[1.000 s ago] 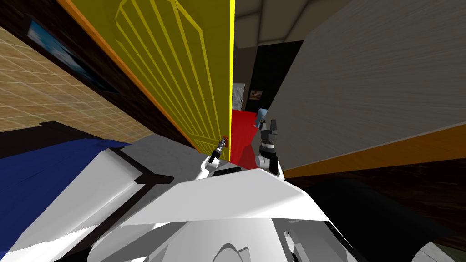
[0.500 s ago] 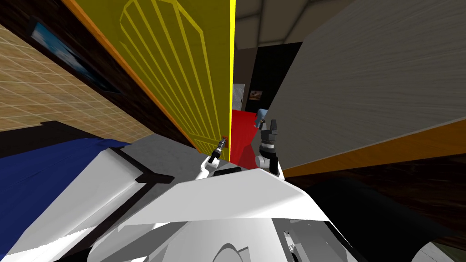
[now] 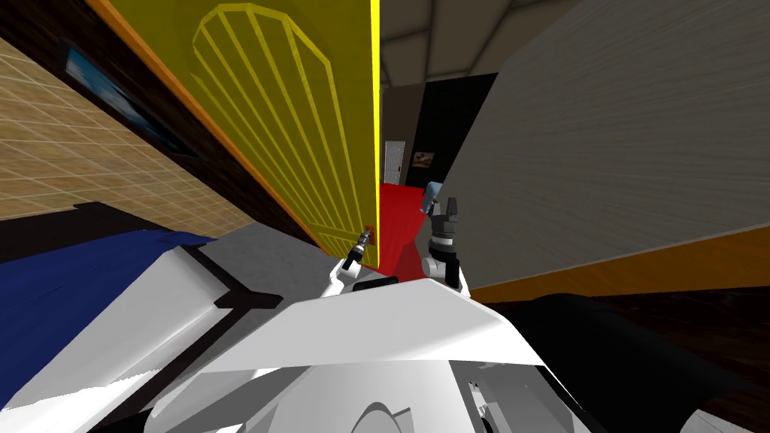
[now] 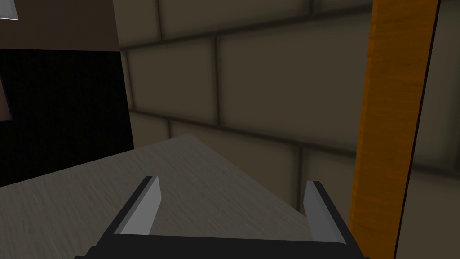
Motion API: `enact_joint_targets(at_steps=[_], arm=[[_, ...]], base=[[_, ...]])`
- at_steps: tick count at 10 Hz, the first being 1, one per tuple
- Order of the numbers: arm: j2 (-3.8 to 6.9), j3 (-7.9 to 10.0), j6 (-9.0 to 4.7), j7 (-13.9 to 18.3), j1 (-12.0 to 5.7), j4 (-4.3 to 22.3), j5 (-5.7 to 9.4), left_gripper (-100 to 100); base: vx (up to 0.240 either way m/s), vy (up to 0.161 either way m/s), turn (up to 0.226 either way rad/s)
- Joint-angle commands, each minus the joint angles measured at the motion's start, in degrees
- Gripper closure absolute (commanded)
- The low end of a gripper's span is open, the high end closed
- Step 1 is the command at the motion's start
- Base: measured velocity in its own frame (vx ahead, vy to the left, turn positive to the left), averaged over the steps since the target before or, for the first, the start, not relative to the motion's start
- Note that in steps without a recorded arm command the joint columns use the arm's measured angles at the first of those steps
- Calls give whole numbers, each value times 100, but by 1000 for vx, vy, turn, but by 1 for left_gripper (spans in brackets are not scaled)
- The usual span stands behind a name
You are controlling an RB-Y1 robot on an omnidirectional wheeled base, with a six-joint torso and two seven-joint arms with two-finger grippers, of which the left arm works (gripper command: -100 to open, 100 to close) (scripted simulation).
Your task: Push the door open
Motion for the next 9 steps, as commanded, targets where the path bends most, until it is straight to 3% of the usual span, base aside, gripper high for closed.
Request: enact_joint_targets(at_steps=[1,9], arm=[[-21,193,-31,-73,-85,36,2,100],[-49,698,-47,-238,-215,221,35,100]], base=[[145,-104,54],[116,-120,55]])
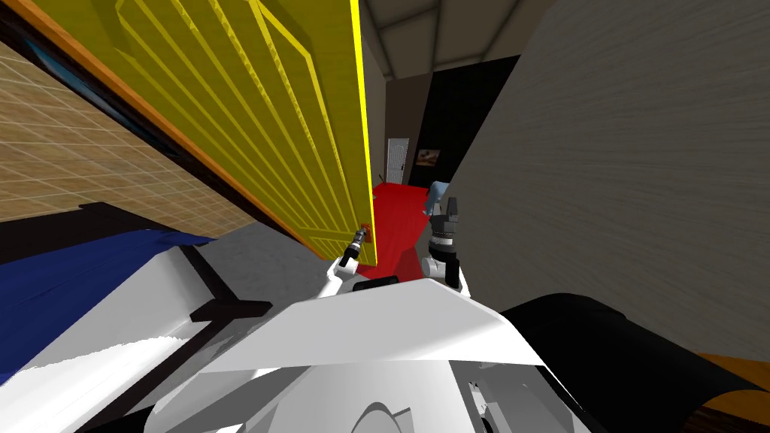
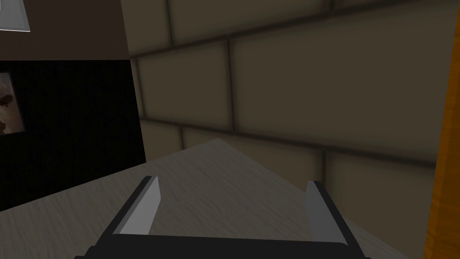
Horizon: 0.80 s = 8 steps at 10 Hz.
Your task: Push the door open
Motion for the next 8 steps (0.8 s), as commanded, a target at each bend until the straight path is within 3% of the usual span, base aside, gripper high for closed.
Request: enact_joint_targets(at_steps=[1,5,6,8], arm=[[21,193,-43,-44,-82,84,17,100],[-41,510,-53,-147,-163,200,38,100],[2,410,-18,-109,-69,90,41,-100],[4,392,-13,-99,-52,67,45,-100]], base=[[85,-89,61],[107,-108,92],[-59,-56,50],[-176,32,-5]])
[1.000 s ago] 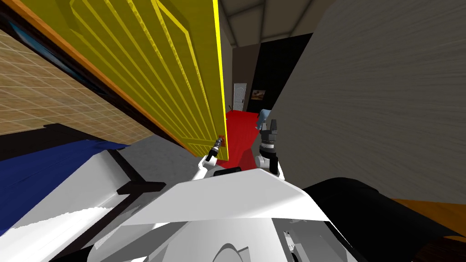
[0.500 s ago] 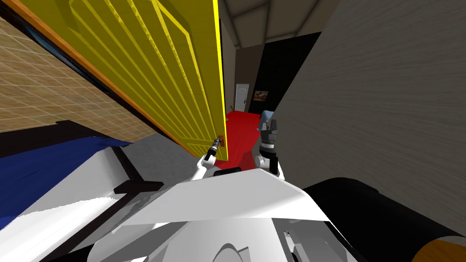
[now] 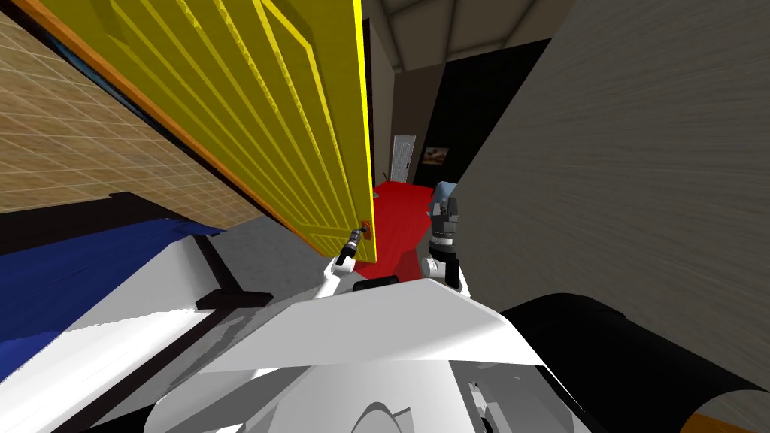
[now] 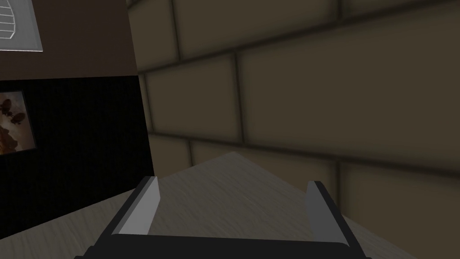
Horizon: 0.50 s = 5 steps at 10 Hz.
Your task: Push the door open
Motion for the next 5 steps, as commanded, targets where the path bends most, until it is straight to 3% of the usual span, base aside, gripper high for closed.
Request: enact_joint_targets(at_steps=[1,5], arm=[[-4,-35,16,16,35,-47,5,-100],[-88,-137,48,70,130,-176,27,-100]], base=[[-200,30,17],[-236,11,22]])
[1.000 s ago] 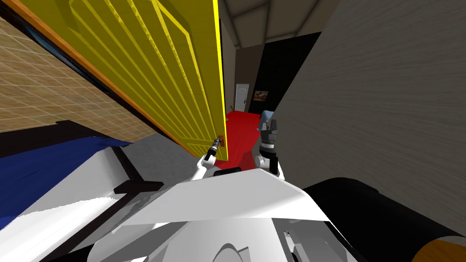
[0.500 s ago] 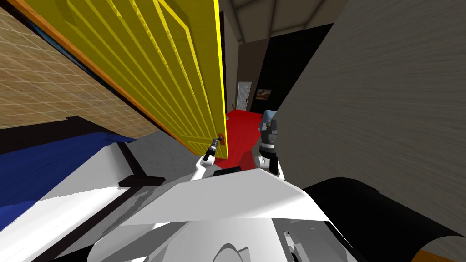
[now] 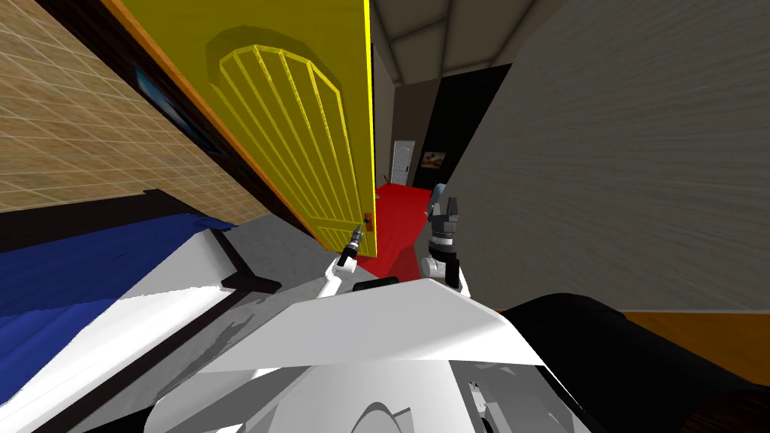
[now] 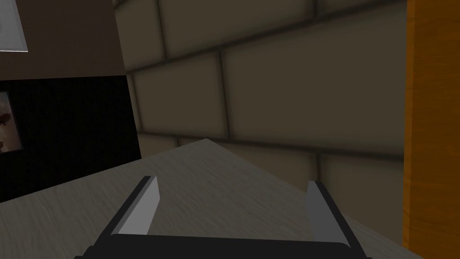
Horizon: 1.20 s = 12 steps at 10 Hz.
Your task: Push the door open
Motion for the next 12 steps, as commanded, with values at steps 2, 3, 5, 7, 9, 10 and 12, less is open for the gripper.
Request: enact_joint_targets(at_steps=[2,3,5,7,9,10,12], arm=[[-17,-25,28,13,38,-71,4,-100],[10,2,-1,3,22,-33,4,-100],[17,27,-32,-7,4,6,3,-100],[6,64,-78,-22,-23,63,3,-100],[-26,97,-119,-36,-47,115,2,-100],[-55,115,-142,-43,-61,144,2,-100],[-39,104,-125,-38,-52,124,2,100]], base=[[-133,19,8],[102,-44,-36],[163,-41,-15],[225,-83,-23],[196,-43,-23],[198,-53,-26],[37,-10,2]])
